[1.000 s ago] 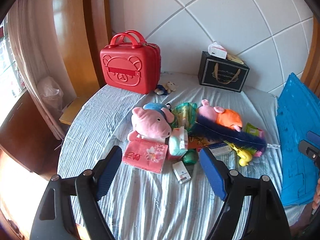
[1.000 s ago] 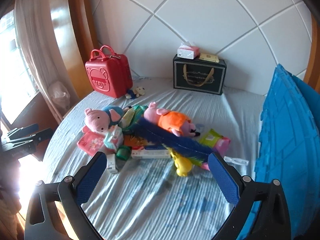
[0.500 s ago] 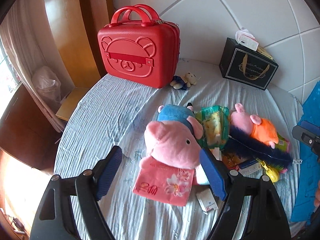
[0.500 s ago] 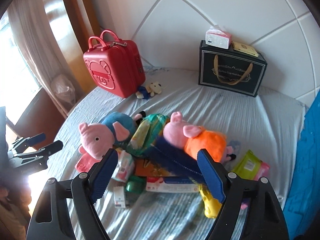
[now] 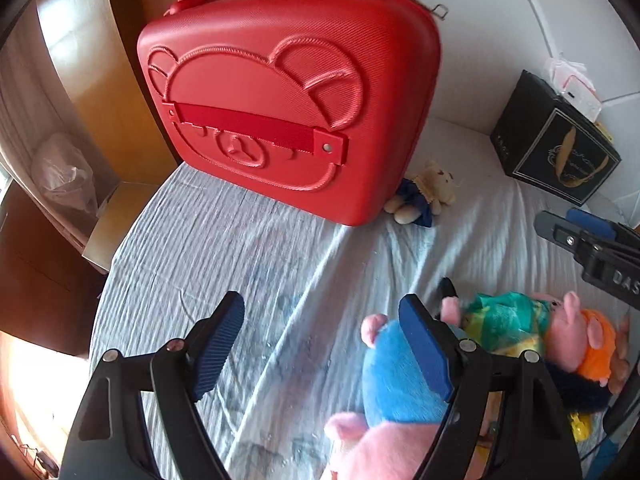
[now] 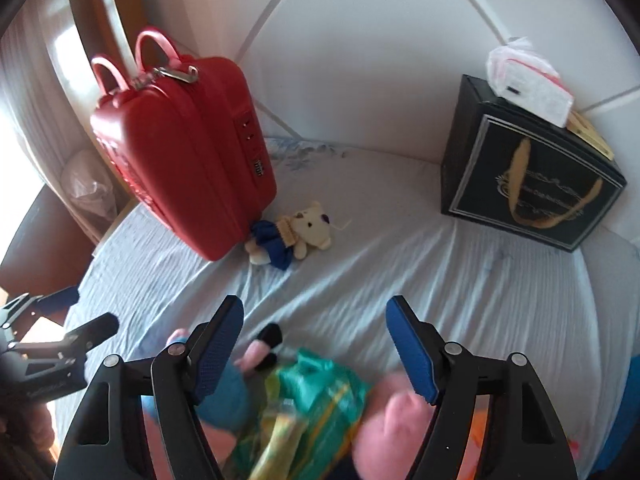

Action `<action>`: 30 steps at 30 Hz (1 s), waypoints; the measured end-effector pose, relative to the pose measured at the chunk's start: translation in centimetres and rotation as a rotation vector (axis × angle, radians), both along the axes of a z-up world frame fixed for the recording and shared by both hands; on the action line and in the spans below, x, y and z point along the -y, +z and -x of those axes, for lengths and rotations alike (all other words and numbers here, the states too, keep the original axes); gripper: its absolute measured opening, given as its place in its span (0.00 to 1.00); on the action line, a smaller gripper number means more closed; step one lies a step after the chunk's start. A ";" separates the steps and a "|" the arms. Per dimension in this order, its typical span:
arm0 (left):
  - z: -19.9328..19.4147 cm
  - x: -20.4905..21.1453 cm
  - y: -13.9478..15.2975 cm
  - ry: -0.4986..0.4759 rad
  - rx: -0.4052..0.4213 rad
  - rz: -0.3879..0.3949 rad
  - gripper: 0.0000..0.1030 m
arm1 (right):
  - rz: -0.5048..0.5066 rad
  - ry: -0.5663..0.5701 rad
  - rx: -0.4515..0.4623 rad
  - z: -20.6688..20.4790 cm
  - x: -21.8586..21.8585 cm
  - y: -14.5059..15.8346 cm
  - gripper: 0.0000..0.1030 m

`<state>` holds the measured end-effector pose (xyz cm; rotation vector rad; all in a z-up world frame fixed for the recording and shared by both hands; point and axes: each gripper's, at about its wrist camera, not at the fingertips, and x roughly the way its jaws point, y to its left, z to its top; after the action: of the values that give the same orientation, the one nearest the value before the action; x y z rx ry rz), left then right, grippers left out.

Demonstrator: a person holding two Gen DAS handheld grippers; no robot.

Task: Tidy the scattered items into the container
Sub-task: 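Reach the right tool to the small white bear beside the red case, then grasp the white bear with the right tool while the left tool approaches the white medicine box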

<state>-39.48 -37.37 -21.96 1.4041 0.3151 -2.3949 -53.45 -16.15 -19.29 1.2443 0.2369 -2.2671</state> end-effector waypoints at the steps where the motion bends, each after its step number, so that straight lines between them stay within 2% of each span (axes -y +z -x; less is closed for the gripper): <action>1: 0.5 0.6 -0.8 0.000 0.008 -0.002 0.77 | -0.003 0.002 0.010 1.4 1.1 -1.2 0.71; 5: 3.2 2.3 -3.8 0.004 0.029 -0.010 0.77 | -0.010 -0.007 0.027 6.1 4.5 -5.1 0.71; 9: 5.5 3.2 -6.1 0.017 0.017 -0.020 0.77 | -0.034 -0.001 0.042 8.9 6.6 -8.0 0.71; 12: 6.4 3.8 -6.7 0.038 -0.023 -0.044 0.77 | -0.059 0.007 0.030 10.1 7.5 -9.5 0.72; 15: 7.0 3.6 -7.1 0.029 -0.028 -0.037 0.77 | -0.067 0.020 0.023 11.1 8.1 -10.5 0.72; 16: 7.0 3.5 -7.2 0.025 -0.023 -0.035 0.77 | -0.066 0.024 0.028 11.4 8.3 -11.0 0.72; 17: 7.0 3.4 -7.2 0.021 -0.018 -0.037 0.77 | -0.057 0.028 0.044 11.5 8.4 -11.2 0.66; 18: 7.0 3.3 -7.1 0.017 -0.013 -0.036 0.77 | -0.042 0.031 0.060 11.5 8.5 -11.1 0.44; 21: 6.1 2.7 -6.0 0.002 -0.012 -0.026 0.77 | -0.098 0.055 0.032 10.2 8.7 -10.0 0.41; 23: 5.0 2.0 -4.6 -0.026 -0.011 -0.029 0.77 | -0.112 0.065 0.050 8.9 8.0 -8.9 0.41; 25: 3.4 1.0 -3.1 -0.051 -0.010 -0.035 0.77 | -0.084 0.054 0.050 7.2 6.4 -6.7 0.41; 30: -2.7 -2.3 -0.2 -0.092 -0.032 -0.075 0.77 | 0.018 0.032 -0.014 1.2 1.5 0.6 0.41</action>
<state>-36.74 -35.06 -22.13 1.4436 0.3586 -2.5061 -54.68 -17.61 -18.66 1.2074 0.2398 -2.2471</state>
